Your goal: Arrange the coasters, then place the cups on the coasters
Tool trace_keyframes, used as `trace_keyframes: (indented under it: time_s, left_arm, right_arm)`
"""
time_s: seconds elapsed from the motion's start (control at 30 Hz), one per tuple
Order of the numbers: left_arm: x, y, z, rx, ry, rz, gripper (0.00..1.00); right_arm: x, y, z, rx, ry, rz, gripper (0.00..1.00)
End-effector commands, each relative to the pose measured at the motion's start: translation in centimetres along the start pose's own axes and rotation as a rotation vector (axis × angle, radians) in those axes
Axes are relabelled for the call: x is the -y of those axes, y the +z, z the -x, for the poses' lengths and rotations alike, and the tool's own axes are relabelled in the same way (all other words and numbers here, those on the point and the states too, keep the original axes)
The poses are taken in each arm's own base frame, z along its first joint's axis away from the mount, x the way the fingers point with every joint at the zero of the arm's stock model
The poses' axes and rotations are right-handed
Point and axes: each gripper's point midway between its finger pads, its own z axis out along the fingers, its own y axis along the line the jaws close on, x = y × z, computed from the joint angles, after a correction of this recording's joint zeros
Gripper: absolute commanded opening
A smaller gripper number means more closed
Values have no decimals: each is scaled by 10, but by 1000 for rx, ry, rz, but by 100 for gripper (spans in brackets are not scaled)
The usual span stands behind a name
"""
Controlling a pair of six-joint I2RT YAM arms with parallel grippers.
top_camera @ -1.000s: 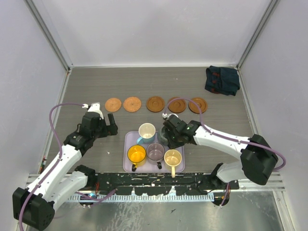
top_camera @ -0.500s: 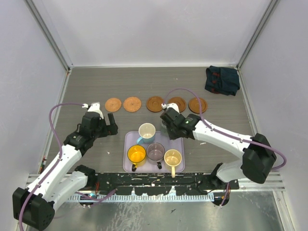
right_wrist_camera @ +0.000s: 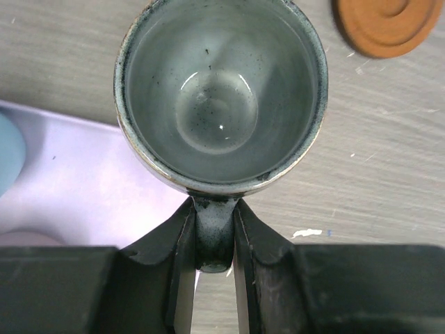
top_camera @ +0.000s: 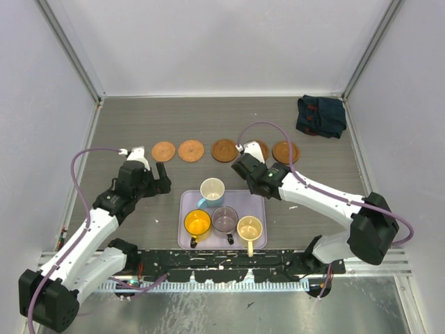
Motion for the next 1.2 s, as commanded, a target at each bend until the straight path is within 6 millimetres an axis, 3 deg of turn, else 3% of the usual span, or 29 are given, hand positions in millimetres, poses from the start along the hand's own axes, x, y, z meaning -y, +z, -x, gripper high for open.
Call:
trace_keyframes:
  time_s: [0.0, 0.2, 0.63, 0.77, 1.17]
  left_arm:
    - [10, 2, 21, 69, -24, -33, 98]
    - [13, 7, 25, 76, -13, -42, 98]
    - [17, 18, 37, 114, 2, -47, 98]
    - [16, 22, 34, 104, 7, -39, 98]
    - [14, 24, 37, 115, 9, -25, 98]
  right_arm:
    - [31, -22, 68, 310, 109, -134, 1]
    - [63, -15, 92, 424, 136, -222, 1]
    - [172, 50, 107, 489, 288, -186, 1]
    - [183, 59, 110, 536, 295, -140, 1]
    - [178, 82, 112, 491, 281, -35, 1]
